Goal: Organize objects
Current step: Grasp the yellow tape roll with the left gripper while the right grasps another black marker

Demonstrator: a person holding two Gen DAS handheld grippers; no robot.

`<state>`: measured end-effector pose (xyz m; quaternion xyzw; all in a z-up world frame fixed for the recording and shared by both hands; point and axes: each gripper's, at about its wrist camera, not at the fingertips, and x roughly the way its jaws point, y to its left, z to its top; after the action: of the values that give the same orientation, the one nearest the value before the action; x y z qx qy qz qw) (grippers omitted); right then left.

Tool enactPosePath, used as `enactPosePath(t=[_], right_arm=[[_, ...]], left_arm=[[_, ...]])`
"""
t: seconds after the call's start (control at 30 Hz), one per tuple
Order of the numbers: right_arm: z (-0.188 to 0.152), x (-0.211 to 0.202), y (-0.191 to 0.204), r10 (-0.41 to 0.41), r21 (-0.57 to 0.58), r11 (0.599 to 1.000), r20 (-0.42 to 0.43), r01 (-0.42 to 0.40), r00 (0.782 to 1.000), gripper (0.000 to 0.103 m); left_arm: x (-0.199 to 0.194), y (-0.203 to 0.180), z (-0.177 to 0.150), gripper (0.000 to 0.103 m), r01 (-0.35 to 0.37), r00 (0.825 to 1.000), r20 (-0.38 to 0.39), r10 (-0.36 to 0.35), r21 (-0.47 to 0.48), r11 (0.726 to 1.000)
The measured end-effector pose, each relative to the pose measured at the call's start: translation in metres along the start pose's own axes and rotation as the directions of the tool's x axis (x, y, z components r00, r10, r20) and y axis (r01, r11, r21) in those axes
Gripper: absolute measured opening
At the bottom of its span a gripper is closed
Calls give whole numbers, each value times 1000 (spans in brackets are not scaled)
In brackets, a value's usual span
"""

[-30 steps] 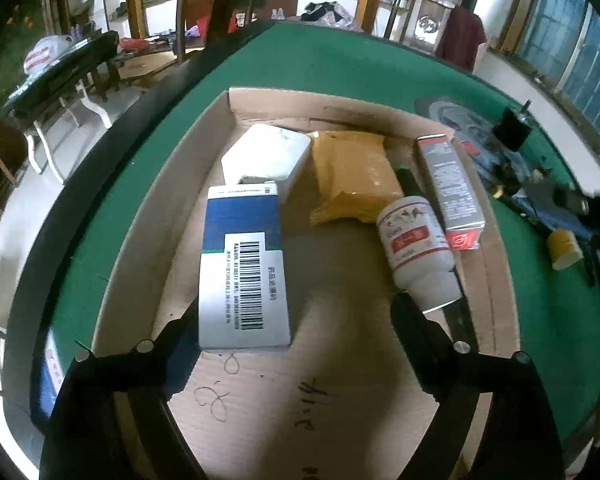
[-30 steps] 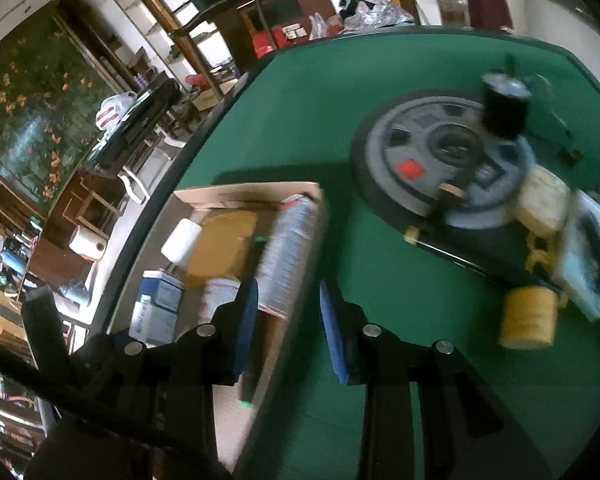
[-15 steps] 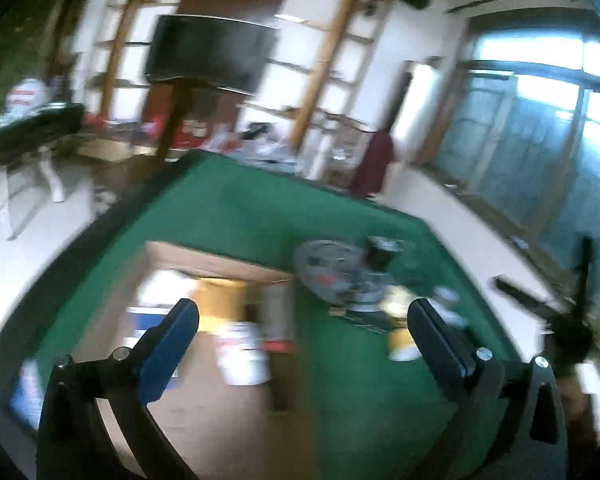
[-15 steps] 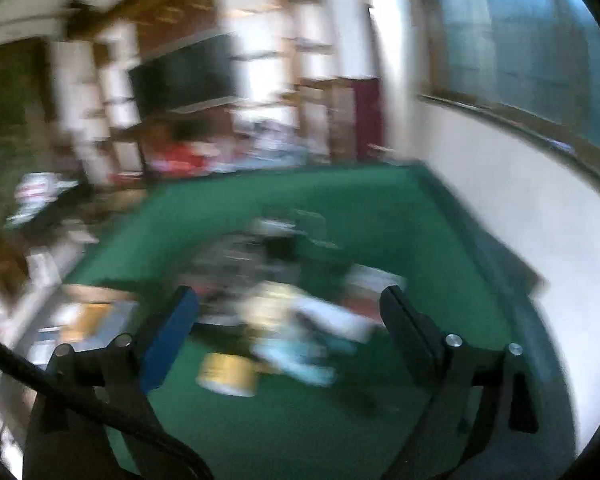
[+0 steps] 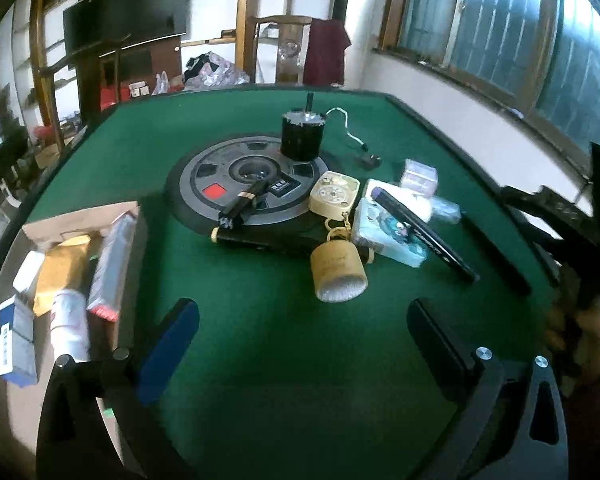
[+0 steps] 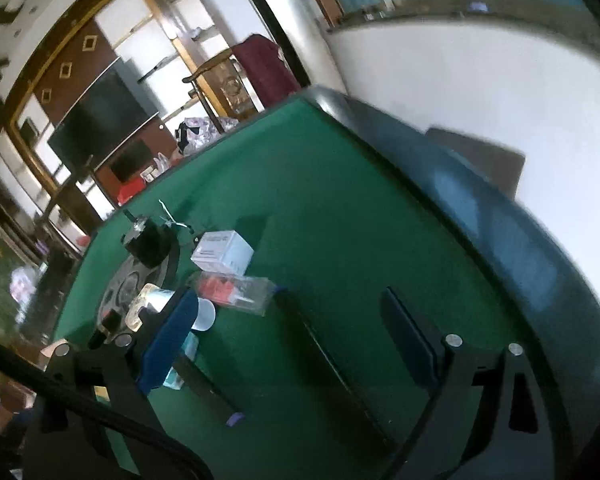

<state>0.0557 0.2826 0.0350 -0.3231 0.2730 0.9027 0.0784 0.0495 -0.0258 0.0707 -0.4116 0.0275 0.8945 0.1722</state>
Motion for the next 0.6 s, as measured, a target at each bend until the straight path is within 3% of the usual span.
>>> enactPosePath(t=[0.07,0.3,0.37,0.43,0.47,0.6], right_arm=[[0,-4,0,57,23,998,-5,-57,998,93],[-8,-4,17,87,-38,995,-13,-87,996,93],[-11,-3,20,98,-45,994,-19,-99,995,93],[-14,-4,20,95,-58,994,-17,-96,995,93],[-15,-4,22,94,-67,993,-18,-95,995,93],[-19,-4,27,92,-96,991,-19,-94,996,93]], left_arm=[[10,0,0,101,-22,1000,-5,22,-18,1000],[50,-18,3,96,-52,998,-31,51,-25,998],[59,-23,4,81,-48,998,-50,47,-16,999],[69,-28,4,35,-51,995,-82,51,5,999],[75,-30,3,34,-40,993,-110,41,9,999],[75,-31,-3,34,-38,994,-98,39,5,999]])
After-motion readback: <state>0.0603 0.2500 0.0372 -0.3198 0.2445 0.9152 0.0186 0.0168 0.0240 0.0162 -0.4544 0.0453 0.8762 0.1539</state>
